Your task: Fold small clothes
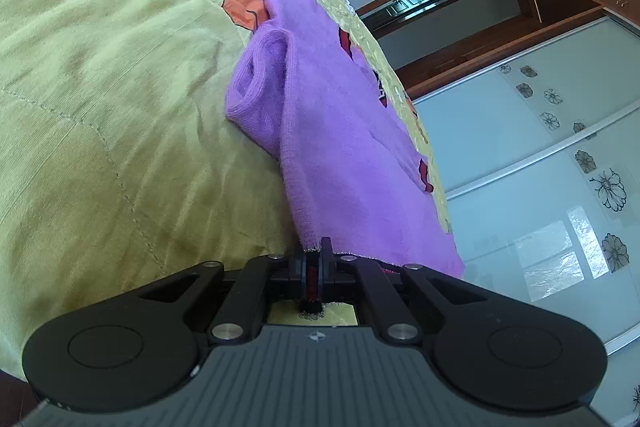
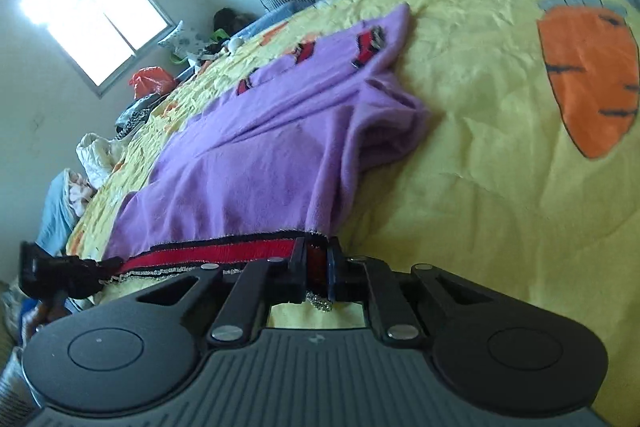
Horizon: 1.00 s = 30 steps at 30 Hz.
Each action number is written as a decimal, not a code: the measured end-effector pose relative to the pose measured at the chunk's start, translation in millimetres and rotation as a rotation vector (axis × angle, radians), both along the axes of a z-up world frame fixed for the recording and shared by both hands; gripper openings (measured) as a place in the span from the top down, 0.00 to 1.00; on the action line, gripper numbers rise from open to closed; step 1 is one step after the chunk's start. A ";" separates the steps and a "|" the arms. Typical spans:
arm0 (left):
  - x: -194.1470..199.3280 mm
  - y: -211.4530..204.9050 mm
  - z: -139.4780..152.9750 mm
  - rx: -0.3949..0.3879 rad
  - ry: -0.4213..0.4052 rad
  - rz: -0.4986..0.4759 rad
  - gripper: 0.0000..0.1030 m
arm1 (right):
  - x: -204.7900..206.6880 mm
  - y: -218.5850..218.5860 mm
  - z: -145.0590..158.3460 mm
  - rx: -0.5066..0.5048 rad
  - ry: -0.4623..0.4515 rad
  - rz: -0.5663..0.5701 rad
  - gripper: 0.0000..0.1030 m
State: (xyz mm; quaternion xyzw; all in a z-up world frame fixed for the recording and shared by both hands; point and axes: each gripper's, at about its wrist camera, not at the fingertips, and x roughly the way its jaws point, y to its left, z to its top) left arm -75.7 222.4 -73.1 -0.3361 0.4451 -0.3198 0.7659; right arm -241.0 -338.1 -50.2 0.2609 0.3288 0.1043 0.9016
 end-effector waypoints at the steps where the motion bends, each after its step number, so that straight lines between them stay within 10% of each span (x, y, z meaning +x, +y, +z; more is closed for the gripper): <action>1: -0.7 -0.4 0.8 -0.003 -0.001 0.003 0.95 | -1.6 2.2 2.1 -0.014 -0.014 -0.004 0.93; 8: -17.3 11.5 12.5 -0.029 -0.056 0.019 0.96 | -31.8 7.4 23.8 -0.065 -0.162 -0.025 0.93; 15: -41.2 22.9 17.1 0.027 -0.033 -0.024 0.96 | -47.4 15.0 25.5 -0.126 -0.045 0.035 0.82; 18: -44.2 29.1 10.1 0.041 -0.001 -0.017 0.96 | -56.5 -7.5 16.7 0.014 -0.025 -0.027 0.47; 25: -47.6 44.0 19.4 0.044 -0.014 0.017 0.96 | -57.5 -60.8 -22.0 0.455 0.036 -0.100 0.47; 30: -49.3 67.2 29.4 0.075 -0.041 0.085 0.98 | -43.6 -52.2 -26.6 0.500 0.072 -0.097 0.49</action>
